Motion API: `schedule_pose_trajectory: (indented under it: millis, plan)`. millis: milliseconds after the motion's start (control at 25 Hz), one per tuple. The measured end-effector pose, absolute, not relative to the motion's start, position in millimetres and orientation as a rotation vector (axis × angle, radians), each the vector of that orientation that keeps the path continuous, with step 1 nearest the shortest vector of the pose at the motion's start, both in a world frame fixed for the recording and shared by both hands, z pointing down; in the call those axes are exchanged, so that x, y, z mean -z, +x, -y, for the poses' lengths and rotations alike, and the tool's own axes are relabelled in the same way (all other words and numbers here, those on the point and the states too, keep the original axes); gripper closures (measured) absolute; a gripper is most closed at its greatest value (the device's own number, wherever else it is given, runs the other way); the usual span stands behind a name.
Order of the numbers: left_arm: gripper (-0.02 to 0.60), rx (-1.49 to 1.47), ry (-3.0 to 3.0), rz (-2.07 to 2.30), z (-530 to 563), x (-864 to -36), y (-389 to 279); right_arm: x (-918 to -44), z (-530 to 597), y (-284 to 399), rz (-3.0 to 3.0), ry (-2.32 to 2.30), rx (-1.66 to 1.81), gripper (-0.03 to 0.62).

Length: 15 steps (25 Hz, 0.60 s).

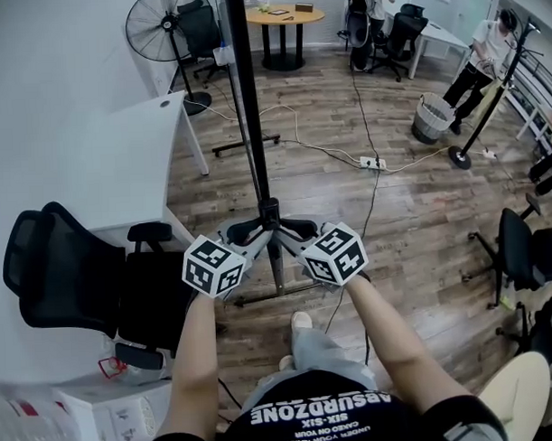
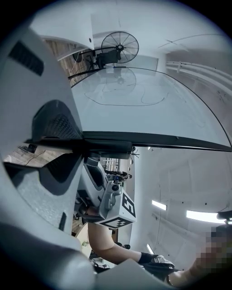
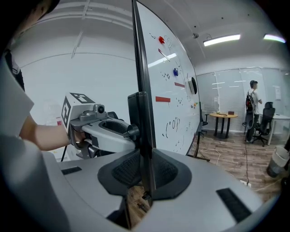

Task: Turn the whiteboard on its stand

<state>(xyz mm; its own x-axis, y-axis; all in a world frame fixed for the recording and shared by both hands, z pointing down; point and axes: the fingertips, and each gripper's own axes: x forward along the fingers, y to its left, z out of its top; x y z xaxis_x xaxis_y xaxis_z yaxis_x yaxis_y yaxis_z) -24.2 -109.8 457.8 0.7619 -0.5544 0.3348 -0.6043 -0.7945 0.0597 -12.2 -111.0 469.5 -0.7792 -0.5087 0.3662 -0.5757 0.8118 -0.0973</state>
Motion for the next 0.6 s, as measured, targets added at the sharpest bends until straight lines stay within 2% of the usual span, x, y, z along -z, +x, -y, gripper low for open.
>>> schedule_pose_trajectory:
  millis: [600]
  plan:
    - [0.491,-0.406,2.769,0.994,74,-457,-29,-470,75,-15,2.691,0.869,-0.35,0.523]
